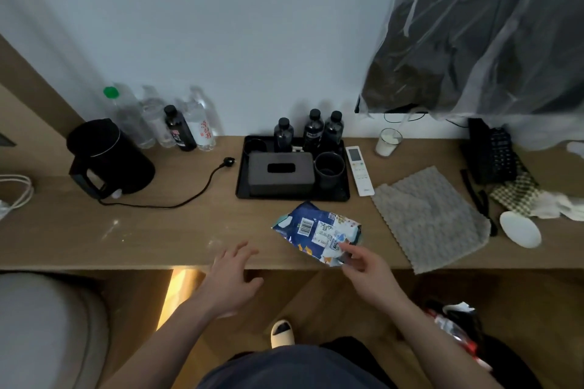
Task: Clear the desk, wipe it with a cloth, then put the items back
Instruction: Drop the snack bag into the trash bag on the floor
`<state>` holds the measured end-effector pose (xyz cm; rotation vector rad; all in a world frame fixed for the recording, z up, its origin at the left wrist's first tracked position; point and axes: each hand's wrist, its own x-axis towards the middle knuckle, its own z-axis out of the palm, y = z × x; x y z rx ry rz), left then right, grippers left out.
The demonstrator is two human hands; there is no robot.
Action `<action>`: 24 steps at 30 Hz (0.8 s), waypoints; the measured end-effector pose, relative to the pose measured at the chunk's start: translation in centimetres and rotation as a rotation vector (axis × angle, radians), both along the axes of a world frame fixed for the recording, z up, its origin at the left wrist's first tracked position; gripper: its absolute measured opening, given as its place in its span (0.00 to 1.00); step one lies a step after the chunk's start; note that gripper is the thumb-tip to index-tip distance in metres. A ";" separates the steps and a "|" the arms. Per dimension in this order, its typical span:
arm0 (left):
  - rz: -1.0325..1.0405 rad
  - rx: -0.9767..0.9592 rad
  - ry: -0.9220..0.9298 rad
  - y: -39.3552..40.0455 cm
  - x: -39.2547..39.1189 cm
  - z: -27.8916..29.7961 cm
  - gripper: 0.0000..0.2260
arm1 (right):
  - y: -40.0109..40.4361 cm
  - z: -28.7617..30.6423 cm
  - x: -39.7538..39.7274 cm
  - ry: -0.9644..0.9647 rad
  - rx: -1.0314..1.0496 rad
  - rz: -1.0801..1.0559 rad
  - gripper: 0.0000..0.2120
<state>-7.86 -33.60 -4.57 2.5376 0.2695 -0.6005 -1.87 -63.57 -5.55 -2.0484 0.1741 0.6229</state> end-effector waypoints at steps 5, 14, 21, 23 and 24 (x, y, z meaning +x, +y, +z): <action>-0.067 -0.044 0.006 -2.2 1.3 -0.9 0.27 | -3.5 1.6 -2.6 -0.047 -0.114 0.048 0.20; -0.169 -0.062 0.051 -8.6 1.3 -1.7 0.29 | -9.8 1.7 -5.6 0.005 -0.160 0.035 0.13; -0.229 0.026 0.136 -13.9 -0.7 -3.2 0.30 | -16.9 0.5 -7.0 0.068 -0.170 0.071 0.10; -0.198 0.051 0.158 -16.3 -1.4 -3.7 0.30 | -19.8 -0.2 -7.5 0.127 -0.145 0.055 0.10; -0.173 0.054 0.169 -17.6 -1.7 -3.9 0.30 | -21.4 -0.8 -7.7 0.149 -0.148 0.047 0.09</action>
